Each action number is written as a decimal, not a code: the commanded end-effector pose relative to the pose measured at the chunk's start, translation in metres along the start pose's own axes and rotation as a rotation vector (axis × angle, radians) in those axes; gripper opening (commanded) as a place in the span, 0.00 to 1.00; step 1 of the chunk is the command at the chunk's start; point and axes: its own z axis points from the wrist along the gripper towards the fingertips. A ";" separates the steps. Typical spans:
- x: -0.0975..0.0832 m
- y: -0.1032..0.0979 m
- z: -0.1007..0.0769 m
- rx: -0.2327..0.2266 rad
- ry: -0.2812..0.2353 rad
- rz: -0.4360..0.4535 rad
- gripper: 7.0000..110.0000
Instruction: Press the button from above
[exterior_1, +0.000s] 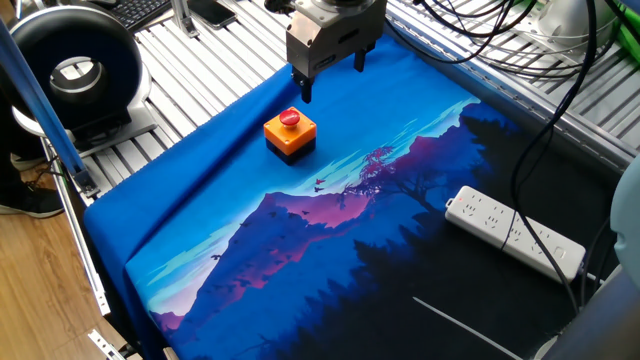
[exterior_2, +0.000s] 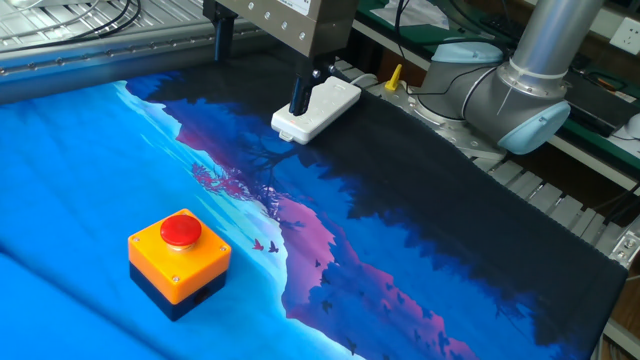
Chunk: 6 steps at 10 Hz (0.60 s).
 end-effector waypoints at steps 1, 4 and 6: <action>0.006 0.011 0.000 -0.037 0.024 0.022 0.97; 0.014 0.000 0.000 0.012 0.056 0.059 0.00; 0.014 -0.005 -0.001 0.032 0.055 0.065 0.00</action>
